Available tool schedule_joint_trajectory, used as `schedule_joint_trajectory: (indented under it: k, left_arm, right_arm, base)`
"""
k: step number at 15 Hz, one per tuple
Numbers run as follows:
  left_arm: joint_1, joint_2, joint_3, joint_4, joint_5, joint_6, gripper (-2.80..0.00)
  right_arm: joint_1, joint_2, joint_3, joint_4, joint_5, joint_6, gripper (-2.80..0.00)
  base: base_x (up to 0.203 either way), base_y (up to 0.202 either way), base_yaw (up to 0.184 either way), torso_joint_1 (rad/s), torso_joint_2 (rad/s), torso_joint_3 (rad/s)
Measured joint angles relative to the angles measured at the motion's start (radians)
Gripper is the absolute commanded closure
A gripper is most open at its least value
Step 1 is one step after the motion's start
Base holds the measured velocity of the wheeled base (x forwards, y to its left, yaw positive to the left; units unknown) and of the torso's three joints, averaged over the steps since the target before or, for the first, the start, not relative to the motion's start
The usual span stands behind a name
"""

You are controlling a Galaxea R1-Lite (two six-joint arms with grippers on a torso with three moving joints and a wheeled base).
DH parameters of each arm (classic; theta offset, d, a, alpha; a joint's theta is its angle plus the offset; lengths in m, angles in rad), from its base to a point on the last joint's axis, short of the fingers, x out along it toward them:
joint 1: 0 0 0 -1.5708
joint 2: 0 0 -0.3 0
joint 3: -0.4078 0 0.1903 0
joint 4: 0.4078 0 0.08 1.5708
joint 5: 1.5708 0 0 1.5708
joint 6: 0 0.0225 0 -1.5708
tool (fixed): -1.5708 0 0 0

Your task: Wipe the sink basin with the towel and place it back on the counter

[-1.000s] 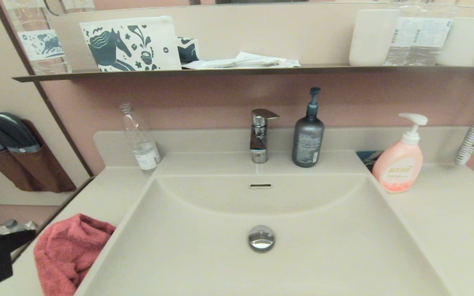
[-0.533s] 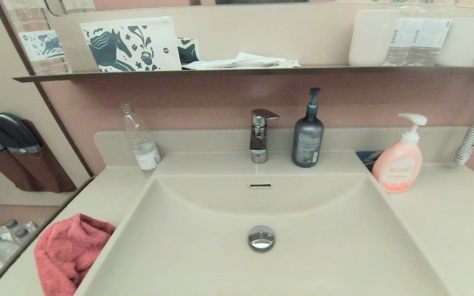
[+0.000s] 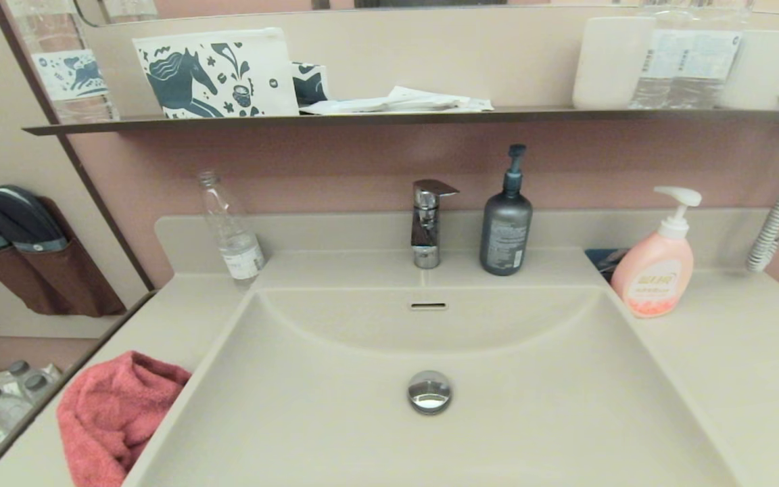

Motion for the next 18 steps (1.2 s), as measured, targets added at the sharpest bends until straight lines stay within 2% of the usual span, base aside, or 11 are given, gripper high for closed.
schedule_joint_trajectory:
  k: [2, 4, 6, 11, 18]
  left_arm:
    - [-0.001, -0.021, 0.047, -0.046, -0.003, 0.001, 0.00]
    - [-0.001, -0.031, 0.132, -0.147, -0.014, 0.017, 0.00]
    - [-0.001, -0.033, 0.194, -0.249, -0.062, 0.034, 0.00]
    - [-0.001, -0.034, 0.235, -0.261, -0.091, 0.045, 0.00]
    - [-0.001, -0.034, 0.237, -0.263, -0.087, 0.038, 0.00]
  right_arm:
    - [0.000, 0.000, 0.000, 0.000, 0.000, 0.000, 0.00]
    - [0.000, 0.000, 0.000, 0.000, 0.000, 0.000, 0.00]
    - [0.000, 0.000, 0.000, 0.000, 0.000, 0.000, 0.00]
    - [0.000, 0.000, 0.000, 0.000, 0.000, 0.000, 0.00]
    - [0.000, 0.000, 0.000, 0.000, 0.000, -0.001, 0.00]
  base:
    - [0.000, 0.000, 0.000, 0.000, 0.00, 0.000]
    - [0.000, 0.000, 0.000, 0.000, 0.00, 0.000]
    - [0.000, 0.000, 0.000, 0.000, 0.00, 0.000]
    - [0.000, 0.000, 0.000, 0.000, 0.00, 0.000]
    - [0.000, 0.000, 0.000, 0.000, 0.00, 0.000]
